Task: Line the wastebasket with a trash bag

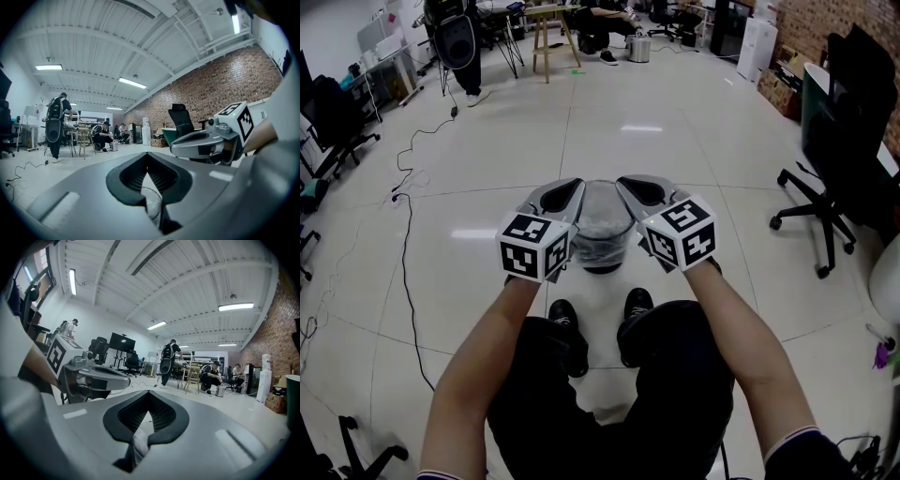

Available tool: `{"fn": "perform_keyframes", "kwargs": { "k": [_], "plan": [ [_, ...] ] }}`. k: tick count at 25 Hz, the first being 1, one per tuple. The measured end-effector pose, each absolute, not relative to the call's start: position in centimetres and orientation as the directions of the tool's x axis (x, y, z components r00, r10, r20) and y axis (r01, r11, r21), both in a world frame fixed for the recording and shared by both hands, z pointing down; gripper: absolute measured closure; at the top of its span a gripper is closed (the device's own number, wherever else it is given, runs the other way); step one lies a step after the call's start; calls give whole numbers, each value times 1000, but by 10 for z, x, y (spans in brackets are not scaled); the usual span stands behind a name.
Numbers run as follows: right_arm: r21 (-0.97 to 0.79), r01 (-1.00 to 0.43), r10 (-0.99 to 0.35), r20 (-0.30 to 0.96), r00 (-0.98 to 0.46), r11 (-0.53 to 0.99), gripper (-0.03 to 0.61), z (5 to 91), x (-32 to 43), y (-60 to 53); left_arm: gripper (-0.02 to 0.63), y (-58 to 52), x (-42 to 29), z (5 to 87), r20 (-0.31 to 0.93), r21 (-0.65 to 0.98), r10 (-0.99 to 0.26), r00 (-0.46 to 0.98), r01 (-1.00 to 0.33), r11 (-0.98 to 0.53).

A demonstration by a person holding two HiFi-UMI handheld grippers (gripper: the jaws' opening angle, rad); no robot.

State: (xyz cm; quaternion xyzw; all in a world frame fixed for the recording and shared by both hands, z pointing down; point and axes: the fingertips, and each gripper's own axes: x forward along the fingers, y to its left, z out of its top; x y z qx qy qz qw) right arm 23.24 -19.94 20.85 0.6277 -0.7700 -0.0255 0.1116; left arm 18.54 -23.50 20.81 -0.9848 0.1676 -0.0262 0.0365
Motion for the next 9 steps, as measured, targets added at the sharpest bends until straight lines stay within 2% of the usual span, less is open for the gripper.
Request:
{"fn": "perform_keyframes", "kwargs": {
  "k": [9],
  "plan": [
    [173, -963, -973, 136, -185, 207, 578, 206, 236, -199, 601, -235, 186, 208, 44, -80, -335, 941, -331, -940]
  ]
}}
